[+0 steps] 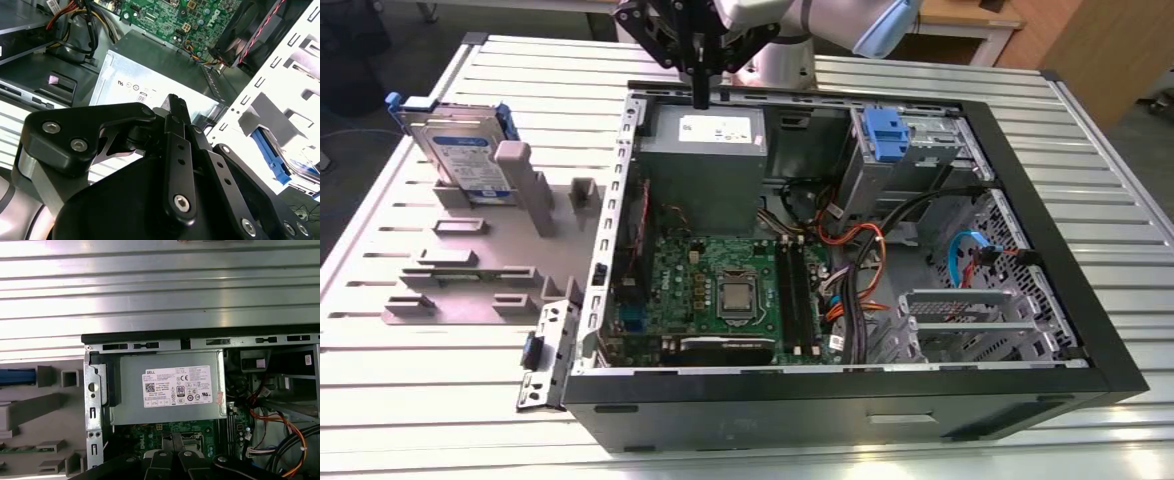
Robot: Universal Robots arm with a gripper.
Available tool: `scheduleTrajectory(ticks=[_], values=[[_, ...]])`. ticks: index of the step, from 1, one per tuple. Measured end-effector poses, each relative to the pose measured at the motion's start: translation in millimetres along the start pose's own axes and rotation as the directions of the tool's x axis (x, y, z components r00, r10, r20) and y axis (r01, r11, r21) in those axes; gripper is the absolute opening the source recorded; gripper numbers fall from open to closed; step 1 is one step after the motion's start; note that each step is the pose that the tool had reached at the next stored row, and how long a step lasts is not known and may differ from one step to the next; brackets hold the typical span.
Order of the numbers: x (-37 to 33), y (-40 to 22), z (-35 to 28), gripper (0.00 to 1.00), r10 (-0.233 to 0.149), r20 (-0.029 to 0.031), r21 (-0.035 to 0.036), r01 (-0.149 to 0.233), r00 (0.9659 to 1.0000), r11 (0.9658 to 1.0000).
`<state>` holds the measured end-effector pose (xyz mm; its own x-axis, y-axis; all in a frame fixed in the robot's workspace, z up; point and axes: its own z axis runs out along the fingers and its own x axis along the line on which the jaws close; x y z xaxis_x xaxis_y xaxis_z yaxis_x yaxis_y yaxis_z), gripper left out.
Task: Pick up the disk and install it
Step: 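Reach for the disk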
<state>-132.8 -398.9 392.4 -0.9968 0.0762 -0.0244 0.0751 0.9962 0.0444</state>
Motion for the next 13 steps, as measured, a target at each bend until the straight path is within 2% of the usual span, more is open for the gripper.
scheduleTrajectory(ticks=[2, 13], values=[[3.1, -0.3, 1.1, 0.11, 0.000, -0.0003, 0.0001, 0.000, 1.0000, 1.0000], [5.7, -0.5, 1.5, 0.11, 0.000, -0.0003, 0.0000, 0.000, 1.0000, 1.0000]])
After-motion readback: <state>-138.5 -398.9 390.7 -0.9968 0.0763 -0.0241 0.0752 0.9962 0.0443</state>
